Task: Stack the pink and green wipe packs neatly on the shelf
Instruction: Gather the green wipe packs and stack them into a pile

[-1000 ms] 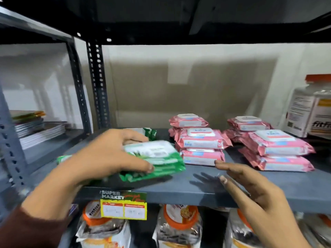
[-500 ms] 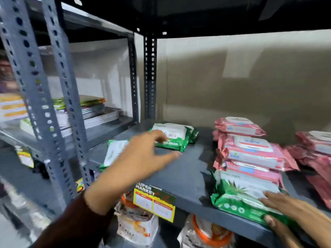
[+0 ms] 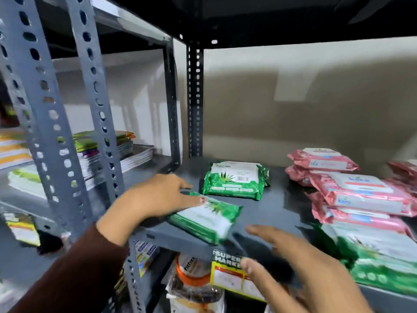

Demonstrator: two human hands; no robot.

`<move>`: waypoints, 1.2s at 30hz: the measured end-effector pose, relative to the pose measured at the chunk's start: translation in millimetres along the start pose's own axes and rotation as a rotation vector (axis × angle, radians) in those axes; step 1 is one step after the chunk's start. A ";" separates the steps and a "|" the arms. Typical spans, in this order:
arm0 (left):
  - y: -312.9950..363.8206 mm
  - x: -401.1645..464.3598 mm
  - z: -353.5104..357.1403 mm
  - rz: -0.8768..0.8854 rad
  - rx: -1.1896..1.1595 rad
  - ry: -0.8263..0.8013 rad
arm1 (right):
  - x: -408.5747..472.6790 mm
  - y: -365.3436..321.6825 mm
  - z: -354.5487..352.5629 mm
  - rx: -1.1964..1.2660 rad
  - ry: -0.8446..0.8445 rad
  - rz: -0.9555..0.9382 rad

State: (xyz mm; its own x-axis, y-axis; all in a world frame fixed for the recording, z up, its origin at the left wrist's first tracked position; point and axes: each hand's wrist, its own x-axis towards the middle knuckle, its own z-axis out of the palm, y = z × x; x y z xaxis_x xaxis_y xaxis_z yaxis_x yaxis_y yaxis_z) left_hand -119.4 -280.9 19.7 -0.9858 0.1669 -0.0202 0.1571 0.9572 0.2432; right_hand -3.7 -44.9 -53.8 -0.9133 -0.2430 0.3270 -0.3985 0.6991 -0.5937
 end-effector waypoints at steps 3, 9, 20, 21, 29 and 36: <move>5.6 8.9 15.5 0.107 -0.220 0.040 | 16.9 -27.9 8.1 -0.065 0.163 -0.062; 8.8 21.1 16.4 0.188 -0.257 0.024 | 48.1 -14.7 13.9 -0.235 0.312 0.062; -4.3 10.6 17.7 0.231 -0.394 -0.024 | 38.7 -21.7 -2.3 -0.311 0.179 0.224; -5.1 8.2 18.1 0.277 -0.441 -0.122 | 38.4 -24.6 -5.6 -0.314 0.129 0.257; -8.2 18.3 27.3 0.458 -0.484 0.038 | 34.6 -63.9 5.7 -0.508 -0.007 0.278; -13.9 12.5 31.4 0.321 -0.521 0.022 | 47.4 -42.2 -8.8 -0.491 0.036 0.201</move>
State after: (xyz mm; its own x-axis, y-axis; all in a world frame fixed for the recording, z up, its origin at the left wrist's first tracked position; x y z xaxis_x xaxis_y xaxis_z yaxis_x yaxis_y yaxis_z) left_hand -132.0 -284.7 -14.3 -0.8958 0.4176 0.1519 0.4024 0.6175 0.6758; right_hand -29.5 -79.9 -6.8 -0.9607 -0.0544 0.2723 -0.1214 0.9642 -0.2358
